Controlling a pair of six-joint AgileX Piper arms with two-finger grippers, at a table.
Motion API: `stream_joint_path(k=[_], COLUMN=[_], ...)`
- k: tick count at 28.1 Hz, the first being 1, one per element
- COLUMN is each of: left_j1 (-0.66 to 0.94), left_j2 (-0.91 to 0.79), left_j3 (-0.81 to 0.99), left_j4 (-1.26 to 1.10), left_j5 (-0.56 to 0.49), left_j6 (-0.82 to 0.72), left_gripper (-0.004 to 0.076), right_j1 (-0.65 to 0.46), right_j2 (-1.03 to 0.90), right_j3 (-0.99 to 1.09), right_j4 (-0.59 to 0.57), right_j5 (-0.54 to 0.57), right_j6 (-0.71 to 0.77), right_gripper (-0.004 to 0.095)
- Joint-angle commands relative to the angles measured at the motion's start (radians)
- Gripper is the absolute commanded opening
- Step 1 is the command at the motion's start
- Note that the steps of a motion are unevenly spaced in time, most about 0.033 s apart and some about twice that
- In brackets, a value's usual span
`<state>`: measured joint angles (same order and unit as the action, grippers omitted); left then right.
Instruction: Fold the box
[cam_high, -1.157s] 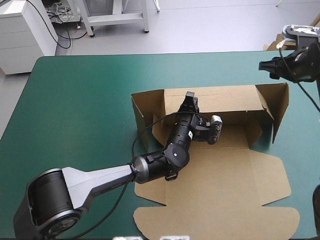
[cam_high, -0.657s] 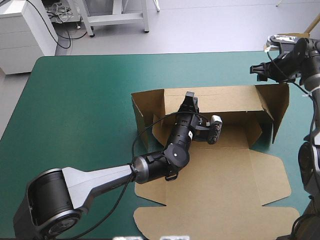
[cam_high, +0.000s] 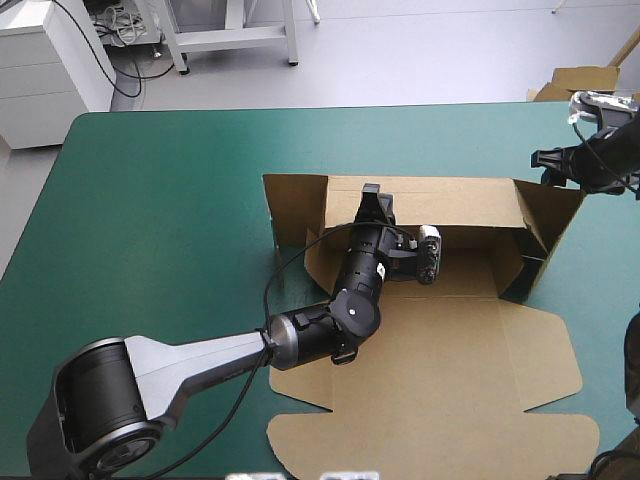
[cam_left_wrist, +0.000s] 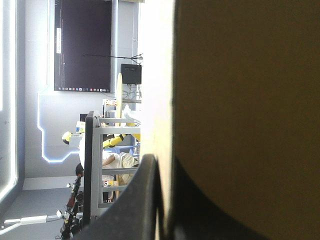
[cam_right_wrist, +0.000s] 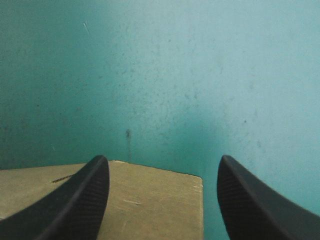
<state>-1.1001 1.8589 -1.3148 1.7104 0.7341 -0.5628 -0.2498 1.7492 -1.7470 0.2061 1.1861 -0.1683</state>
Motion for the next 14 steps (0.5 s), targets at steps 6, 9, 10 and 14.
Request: stream_joint_path(k=[6,9,10,14], left_j1=[-0.009,-0.009,-0.009,-0.009], left_j2=[-0.037,-0.037,-0.037,-0.037], left_j3=[-0.012,-0.012,-0.012,-0.012], left_j4=[-0.047,-0.047,-0.047,-0.051], left_j5=[0.006,0.006,0.006,-0.001], left_j6=[-0.081,-0.081,-0.081,-0.081], left_gripper=[-0.0008,-0.0008,-0.0008,-0.0008], right_j1=[-0.043,-0.043,-0.043,-0.043], right_j2=[-0.136,-0.164,-0.178,-0.228], right_j3=[0.110,0.162,0.185,0.277], right_j4=[0.118,0.146,0.158,0.208], right_j5=[-0.017,-0.017,-0.017,-0.017], right_j6=[-0.076,-0.092,-0.098,-0.146], right_gripper=[0.0574,0.0574,0.0574,0.0574])
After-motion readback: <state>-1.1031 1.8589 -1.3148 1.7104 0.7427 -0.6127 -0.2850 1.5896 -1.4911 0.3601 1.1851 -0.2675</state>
